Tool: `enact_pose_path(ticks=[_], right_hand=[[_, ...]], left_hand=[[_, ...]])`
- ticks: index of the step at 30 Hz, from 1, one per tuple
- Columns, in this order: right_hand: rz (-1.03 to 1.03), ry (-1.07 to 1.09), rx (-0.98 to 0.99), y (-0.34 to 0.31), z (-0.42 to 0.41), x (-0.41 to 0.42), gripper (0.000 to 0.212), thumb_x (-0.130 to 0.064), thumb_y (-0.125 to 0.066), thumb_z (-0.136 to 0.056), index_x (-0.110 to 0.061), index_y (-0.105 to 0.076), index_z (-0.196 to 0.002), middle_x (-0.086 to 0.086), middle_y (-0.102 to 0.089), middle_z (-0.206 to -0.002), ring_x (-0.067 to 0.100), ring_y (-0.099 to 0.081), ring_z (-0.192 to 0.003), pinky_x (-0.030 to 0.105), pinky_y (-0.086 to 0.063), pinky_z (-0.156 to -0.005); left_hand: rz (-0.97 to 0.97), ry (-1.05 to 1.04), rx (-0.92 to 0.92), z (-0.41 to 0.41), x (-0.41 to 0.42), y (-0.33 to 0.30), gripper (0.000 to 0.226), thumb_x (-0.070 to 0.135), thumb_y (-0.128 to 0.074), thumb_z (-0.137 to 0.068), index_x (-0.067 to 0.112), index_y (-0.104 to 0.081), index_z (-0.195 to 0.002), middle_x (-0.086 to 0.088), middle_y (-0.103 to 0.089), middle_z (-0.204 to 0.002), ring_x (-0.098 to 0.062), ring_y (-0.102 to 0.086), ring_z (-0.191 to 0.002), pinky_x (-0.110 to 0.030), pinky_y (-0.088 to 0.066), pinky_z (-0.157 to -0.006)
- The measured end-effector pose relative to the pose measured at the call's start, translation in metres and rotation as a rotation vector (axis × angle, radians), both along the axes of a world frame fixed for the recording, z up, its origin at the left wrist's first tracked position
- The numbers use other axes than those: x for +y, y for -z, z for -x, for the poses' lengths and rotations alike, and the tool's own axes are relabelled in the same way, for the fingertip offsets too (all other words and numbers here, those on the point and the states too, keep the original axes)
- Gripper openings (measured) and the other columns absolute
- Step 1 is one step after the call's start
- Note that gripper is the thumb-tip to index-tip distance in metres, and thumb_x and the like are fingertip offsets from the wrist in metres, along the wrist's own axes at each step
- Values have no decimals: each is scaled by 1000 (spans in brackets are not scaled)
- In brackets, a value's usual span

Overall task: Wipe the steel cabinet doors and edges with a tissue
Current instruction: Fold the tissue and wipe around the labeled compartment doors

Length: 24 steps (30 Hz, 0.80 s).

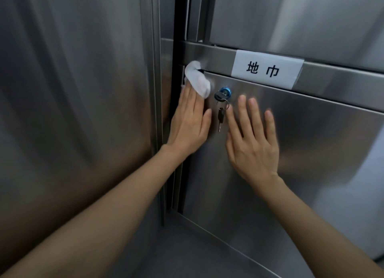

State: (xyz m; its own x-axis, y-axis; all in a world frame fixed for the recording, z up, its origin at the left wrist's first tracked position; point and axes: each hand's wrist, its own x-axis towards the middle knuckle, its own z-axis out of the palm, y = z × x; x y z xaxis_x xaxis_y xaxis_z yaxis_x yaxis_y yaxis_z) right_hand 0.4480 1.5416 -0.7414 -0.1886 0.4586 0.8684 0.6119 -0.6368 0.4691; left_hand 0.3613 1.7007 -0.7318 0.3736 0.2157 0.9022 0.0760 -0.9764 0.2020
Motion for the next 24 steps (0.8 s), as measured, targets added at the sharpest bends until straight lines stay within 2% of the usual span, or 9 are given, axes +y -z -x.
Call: enact_pose_path(ticks=[6, 12, 16, 18, 20, 22, 24], right_hand=[[3, 21, 5, 0, 0, 0, 66, -25, -55, -93, -10, -34, -154, 14, -29, -159, 29, -25, -149, 47, -13, -123], [-2, 14, -14, 1, 0, 1, 61, -25, -52, -96, -11, -36, -153, 15, -31, -158, 30, -27, -148, 47, -15, -122], [-2, 45, -10, 1, 0, 0, 64, -26, -51, -95, -11, -33, -154, 14, -28, -159, 28, -23, -148, 46, -11, -123], [2, 59, -14, 1, 0, 0, 64, -26, -51, -95, -11, -33, -154, 14, -27, -160, 28, -22, -149, 47, -10, -123], [0, 48, -12, 1, 0, 0, 63, -25, -51, -95, -11, -34, -154, 15, -28, -159, 29, -22, -149, 47, -11, -123], [-12, 31, -6, 2, 1, 1, 61, -24, -51, -96, -10, -36, -153, 15, -31, -158, 30, -24, -148, 47, -14, -122], [-26, 8, 6, 1, 2, 2, 60, -23, -51, -96, -10, -37, -152, 15, -33, -157, 30, -25, -147, 47, -15, -122]], left_hand=[[31, 38, 85, 20, -18, 87, 61, 19, -42, -100, -12, -23, -149, -29, -21, -158, -30, -14, -151, -40, -11, -124], [22, 12, -26, -2, -5, 25, 57, 20, -38, -102, -11, -27, -147, -31, -31, -153, -36, -24, -147, -37, -6, -125], [101, 52, 110, 25, -20, 105, 63, 22, -39, -102, -3, -13, -153, -22, -15, -161, -28, -11, -152, -40, -11, -124], [80, 86, 146, 32, -23, 128, 63, 23, -38, -102, -5, -12, -153, -22, -12, -162, -28, -9, -153, -42, -11, -124], [59, 72, 97, 22, -19, 100, 60, 26, -36, -104, -6, -17, -151, -24, -17, -159, -28, -9, -152, -40, -9, -124], [73, 38, 45, 8, -13, 61, 58, 25, -36, -104, -9, -24, -149, -28, -25, -156, -32, -18, -150, -40, -9, -125], [69, 41, 8, 2, -8, 55, 57, 20, -39, -101, -13, -28, -147, -31, -30, -153, -37, -23, -148, -40, -10, -124]])
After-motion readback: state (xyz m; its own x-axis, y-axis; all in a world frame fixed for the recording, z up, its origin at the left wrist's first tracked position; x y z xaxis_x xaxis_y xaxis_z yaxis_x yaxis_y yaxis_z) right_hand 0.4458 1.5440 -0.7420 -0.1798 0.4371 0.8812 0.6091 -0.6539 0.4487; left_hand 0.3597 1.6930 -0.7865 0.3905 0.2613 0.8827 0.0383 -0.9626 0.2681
